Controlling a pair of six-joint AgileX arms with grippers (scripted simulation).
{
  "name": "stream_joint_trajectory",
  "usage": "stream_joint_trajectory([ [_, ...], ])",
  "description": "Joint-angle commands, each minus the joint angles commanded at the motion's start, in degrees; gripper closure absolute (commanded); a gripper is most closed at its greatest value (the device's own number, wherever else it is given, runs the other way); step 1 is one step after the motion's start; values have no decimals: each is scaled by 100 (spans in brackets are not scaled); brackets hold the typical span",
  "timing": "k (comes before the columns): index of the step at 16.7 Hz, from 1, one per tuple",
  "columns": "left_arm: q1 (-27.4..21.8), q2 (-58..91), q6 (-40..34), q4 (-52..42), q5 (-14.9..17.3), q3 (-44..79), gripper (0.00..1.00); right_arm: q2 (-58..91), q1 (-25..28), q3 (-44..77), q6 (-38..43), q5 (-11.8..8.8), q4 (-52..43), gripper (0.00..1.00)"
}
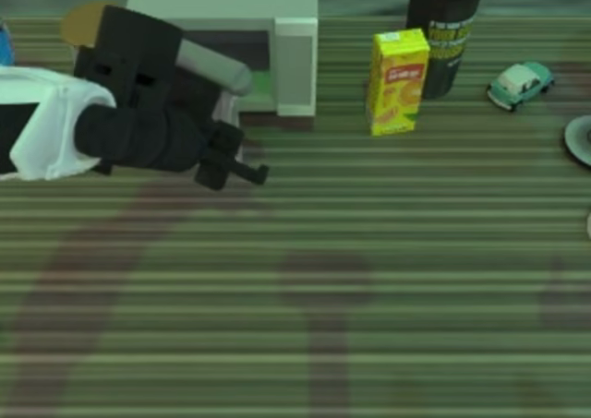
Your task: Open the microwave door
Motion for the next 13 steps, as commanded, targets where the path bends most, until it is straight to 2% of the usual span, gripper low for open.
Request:
stream_joint_trajectory([
  [13,51,-22,98,-16,71,-44,100,0,0,0,0,0,0,0],
])
